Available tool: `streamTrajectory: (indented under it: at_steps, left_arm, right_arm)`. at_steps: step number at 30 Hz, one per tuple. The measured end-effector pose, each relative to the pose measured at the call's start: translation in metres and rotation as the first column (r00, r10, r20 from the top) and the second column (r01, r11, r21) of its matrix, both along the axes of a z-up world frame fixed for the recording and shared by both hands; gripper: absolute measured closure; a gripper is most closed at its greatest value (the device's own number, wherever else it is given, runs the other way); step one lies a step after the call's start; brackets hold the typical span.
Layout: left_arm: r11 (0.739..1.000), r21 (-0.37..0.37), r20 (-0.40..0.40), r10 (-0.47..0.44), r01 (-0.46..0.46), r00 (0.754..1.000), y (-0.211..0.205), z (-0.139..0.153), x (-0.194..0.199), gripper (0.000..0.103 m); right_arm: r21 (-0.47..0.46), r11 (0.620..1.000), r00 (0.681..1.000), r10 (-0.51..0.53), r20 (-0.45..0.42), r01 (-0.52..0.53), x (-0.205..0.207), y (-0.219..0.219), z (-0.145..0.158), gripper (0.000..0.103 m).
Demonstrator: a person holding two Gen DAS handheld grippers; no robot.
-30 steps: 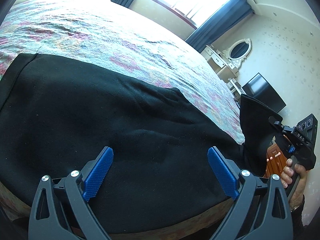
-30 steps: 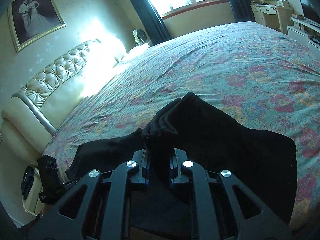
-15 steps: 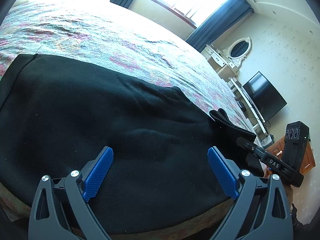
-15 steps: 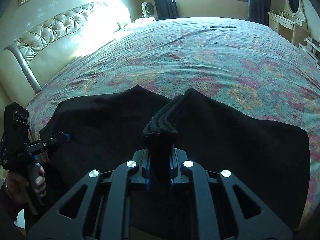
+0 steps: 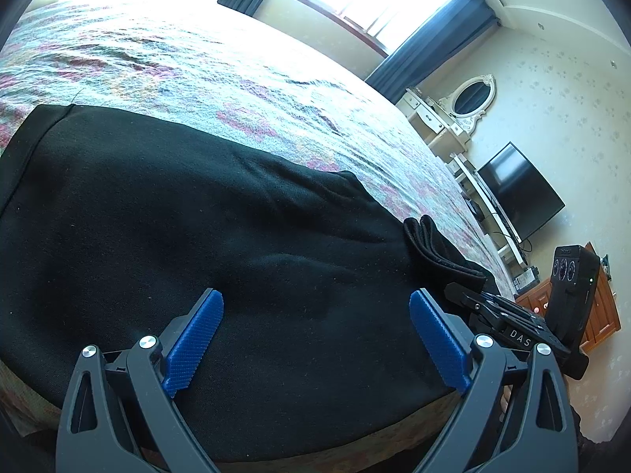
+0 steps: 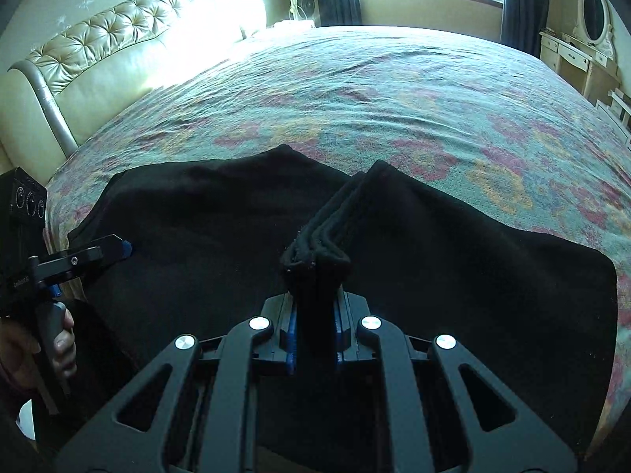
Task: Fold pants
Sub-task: 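Lift the leg end with the right gripper and fold it toward the left gripper, then open the right gripper to release the folded leg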
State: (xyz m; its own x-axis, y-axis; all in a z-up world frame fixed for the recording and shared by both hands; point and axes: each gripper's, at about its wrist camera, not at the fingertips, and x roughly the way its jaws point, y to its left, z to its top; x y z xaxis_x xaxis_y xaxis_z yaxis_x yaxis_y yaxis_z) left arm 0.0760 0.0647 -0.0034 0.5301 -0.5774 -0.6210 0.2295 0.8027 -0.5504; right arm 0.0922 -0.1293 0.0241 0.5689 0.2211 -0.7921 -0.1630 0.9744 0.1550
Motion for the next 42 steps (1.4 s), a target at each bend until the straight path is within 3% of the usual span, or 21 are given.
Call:
streamTrajectory:
  at_steps: [19,24,26,29,33,37,40,42]
  left_arm:
    - [1.000,-0.021,-0.009,0.002,-0.003,1.000,0.004,-0.001,0.002,0.009]
    - [0.999,-0.040,-0.019,-0.002,0.001,1.000,0.007,0.002,0.002,0.009]
    - [0.999,-0.046,-0.021,-0.002,0.001,1.000,0.009,0.003,0.003,0.009]
    - [0.998,-0.060,-0.030,-0.004,0.003,1.000,0.013,0.004,0.003,0.009]
    - [0.995,-0.101,-0.040,0.017,-0.021,0.999,0.027,0.011,-0.001,0.009]
    - [0.985,-0.155,-0.032,0.077,-0.081,0.997,0.065,0.027,-0.007,0.009]
    - [0.961,-0.206,-0.031,0.180,-0.182,0.983,0.112,0.035,-0.009,0.009]
    - [0.932,-0.237,-0.076,0.264,-0.275,0.961,0.148,0.031,-0.007,0.009]
  right_arm:
    - [-0.066,0.988,0.989,0.140,-0.040,-0.142,-0.025,0.031,-0.016,0.089]
    - [-0.140,0.964,0.973,0.220,-0.068,-0.227,-0.036,0.041,-0.021,0.077]
    - [-0.161,0.953,0.967,0.248,-0.066,-0.256,-0.040,0.045,-0.022,0.065]
    - [-0.065,0.963,0.963,0.259,-0.068,-0.263,-0.043,0.041,-0.020,0.043]
    - [0.040,0.977,0.977,0.212,-0.009,-0.212,-0.050,0.029,-0.001,0.041]
    - [0.073,0.982,0.984,0.173,0.046,-0.176,-0.059,0.012,0.016,0.034]
    - [0.136,0.981,0.991,0.133,0.030,-0.135,-0.062,-0.004,0.018,0.034]
    - [0.193,0.976,0.995,0.098,0.004,-0.097,-0.062,-0.016,0.015,0.034]
